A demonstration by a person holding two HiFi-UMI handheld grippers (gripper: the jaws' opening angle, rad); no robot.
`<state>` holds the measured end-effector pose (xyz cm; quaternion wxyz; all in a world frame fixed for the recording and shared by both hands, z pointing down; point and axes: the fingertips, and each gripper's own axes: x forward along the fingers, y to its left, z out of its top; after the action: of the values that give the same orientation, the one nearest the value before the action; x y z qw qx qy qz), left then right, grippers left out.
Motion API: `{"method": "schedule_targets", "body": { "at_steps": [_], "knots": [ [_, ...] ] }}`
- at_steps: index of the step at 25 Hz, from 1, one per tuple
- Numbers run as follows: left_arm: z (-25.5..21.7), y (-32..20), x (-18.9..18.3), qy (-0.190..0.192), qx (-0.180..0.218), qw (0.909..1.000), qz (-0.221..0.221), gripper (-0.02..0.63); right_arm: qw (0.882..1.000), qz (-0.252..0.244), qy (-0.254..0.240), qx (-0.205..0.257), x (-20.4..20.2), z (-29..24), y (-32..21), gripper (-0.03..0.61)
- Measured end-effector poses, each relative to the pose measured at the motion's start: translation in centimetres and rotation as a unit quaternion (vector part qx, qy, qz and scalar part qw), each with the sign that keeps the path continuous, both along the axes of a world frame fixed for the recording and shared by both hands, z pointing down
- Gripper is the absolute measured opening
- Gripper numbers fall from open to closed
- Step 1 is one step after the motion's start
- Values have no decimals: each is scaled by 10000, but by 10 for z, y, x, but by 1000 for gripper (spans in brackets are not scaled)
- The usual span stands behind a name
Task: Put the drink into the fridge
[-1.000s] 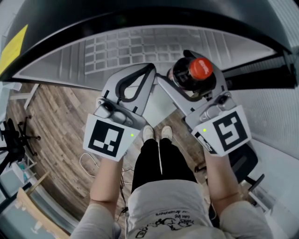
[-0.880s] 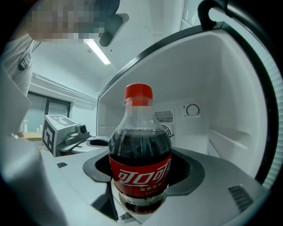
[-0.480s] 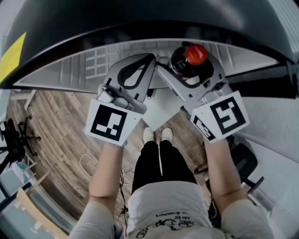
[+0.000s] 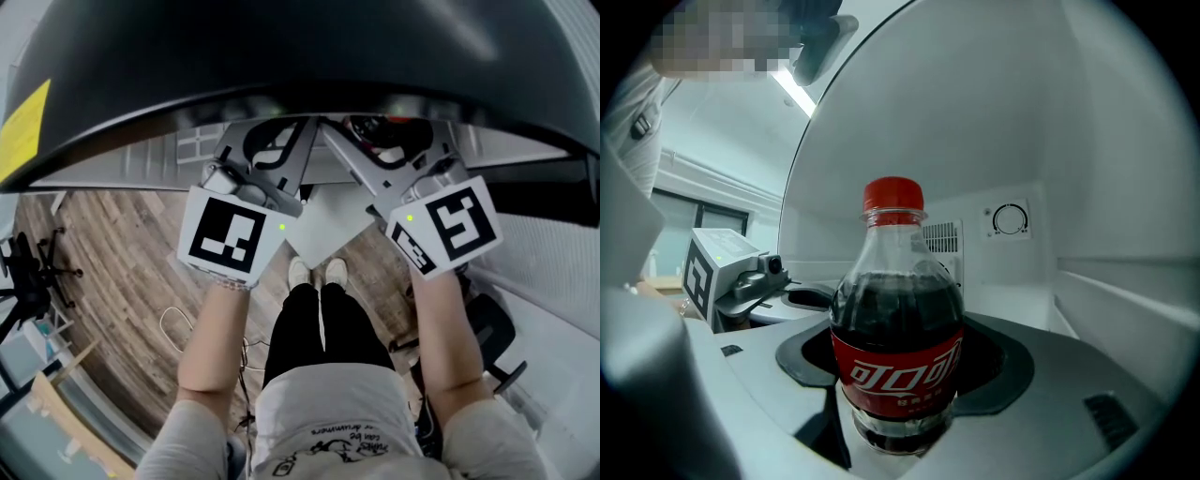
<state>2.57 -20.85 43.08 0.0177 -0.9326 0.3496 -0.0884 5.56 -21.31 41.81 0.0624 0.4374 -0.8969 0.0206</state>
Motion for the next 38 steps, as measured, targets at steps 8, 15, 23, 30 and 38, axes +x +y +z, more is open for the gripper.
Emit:
{"method": "schedule_targets", "body": {
  "at_steps": [8, 15, 23, 30, 38],
  "knots": [
    [2, -42, -7, -315, -95, 9994, -147, 2, 9999, -73, -5, -69, -7, 2, -42, 325],
    [4, -50, -6, -500, -32, 9986, -182, 2, 9999, 34, 31, -125, -6, 5, -49, 325],
    [5, -60, -9, -610, -18, 9976, -319, 2, 9998, 56, 110, -133, -8, 5, -59, 325],
    [23, -67, -17, -710, -195, 9961, -495, 2, 9997, 150, 172, -77, -8, 6, -67, 325],
    [14, -72, -9, -928, -68, 9951, -345, 2, 9996, 196, 219, -8, -10, 5, -72, 325]
  ]
}}
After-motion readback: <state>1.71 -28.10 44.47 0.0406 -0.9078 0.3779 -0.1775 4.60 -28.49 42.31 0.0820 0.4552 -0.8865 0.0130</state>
